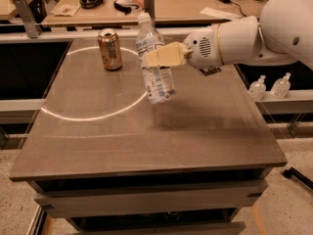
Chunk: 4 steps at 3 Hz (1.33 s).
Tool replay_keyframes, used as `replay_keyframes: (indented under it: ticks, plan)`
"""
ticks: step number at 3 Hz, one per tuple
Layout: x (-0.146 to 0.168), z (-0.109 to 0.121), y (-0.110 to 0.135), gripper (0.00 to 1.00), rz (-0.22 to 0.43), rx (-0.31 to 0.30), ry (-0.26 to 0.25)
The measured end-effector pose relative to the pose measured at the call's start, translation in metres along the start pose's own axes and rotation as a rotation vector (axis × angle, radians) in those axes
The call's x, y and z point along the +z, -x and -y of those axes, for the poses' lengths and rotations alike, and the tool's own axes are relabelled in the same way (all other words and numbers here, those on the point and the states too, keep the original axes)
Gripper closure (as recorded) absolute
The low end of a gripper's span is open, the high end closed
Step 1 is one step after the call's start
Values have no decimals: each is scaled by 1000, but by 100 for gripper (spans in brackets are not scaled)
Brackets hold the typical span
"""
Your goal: Place blue plastic bottle upright
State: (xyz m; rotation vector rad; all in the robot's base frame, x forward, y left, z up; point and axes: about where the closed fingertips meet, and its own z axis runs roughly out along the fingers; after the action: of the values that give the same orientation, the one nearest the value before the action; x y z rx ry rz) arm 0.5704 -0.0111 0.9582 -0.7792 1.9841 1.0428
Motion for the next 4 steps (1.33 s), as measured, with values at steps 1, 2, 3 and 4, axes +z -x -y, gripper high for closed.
replay_keyframes:
  ticks: [1,2,3,4]
  plan:
    - [-7,-1,-9,100,58,-66,40]
    - [-10,-4,-14,100,119,-148,114]
    - [-10,-3,-19,100,145,-242,197]
    - [-14,-1,-27,100,153,-318,229]
